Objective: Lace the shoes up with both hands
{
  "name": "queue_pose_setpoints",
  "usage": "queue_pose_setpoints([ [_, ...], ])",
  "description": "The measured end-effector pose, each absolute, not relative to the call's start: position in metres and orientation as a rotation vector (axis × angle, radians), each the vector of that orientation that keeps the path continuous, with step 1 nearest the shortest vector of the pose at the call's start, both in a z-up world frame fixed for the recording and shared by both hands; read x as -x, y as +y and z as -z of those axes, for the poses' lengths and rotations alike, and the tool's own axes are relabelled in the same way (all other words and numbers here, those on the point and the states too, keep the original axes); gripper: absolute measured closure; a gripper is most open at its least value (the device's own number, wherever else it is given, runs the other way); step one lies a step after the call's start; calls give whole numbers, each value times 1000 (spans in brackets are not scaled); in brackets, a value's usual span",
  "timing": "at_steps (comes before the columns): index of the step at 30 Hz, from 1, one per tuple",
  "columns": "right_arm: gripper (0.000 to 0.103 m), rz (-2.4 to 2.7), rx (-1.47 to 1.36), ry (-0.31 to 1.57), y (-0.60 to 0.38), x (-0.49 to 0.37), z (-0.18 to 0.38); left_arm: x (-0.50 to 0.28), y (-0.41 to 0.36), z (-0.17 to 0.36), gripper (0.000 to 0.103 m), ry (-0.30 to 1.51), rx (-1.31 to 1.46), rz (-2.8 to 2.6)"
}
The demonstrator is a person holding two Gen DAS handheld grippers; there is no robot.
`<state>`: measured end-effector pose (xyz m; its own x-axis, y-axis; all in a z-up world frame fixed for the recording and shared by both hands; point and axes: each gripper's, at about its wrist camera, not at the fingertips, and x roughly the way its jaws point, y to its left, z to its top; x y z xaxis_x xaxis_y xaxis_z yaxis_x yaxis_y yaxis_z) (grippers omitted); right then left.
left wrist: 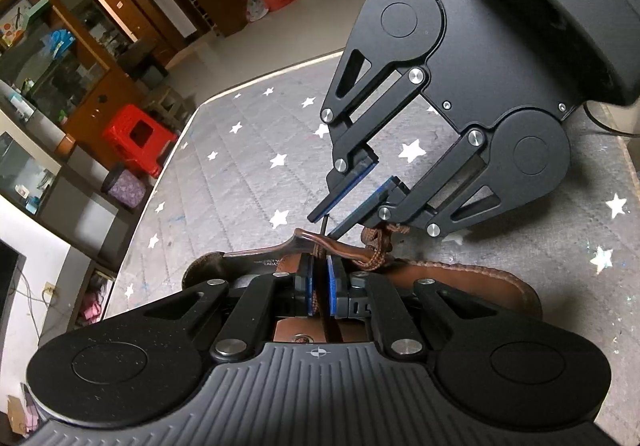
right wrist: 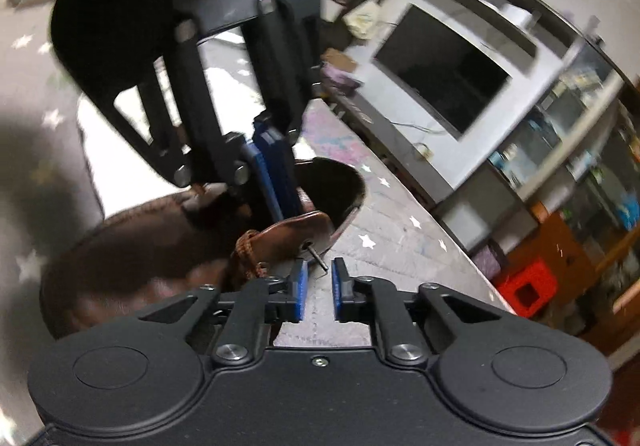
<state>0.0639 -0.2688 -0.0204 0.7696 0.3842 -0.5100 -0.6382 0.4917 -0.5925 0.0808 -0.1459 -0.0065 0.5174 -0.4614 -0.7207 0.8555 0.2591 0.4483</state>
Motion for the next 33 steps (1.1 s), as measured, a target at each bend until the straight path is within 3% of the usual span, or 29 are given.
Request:
queue_pose_setpoints([
  [5, 101, -642, 951, 287, -262, -56, 26, -75, -147, 6, 92, 505, -921, 932],
  [7, 101, -627, 941, 282, -263, -54, 25, -72, -146, 5, 86, 506, -914, 919],
  [9, 101, -613, 931, 277, -263, -52, 24, -66, -145, 3, 71, 505, -898, 896],
  [17, 103, -600, 948, 262, -262, -49, 24, -35, -134, -8, 57, 475, -840, 837],
  [33, 102, -626, 1047, 234, -256, -48, 28, -19, -115, -14, 55, 486, -788, 771],
])
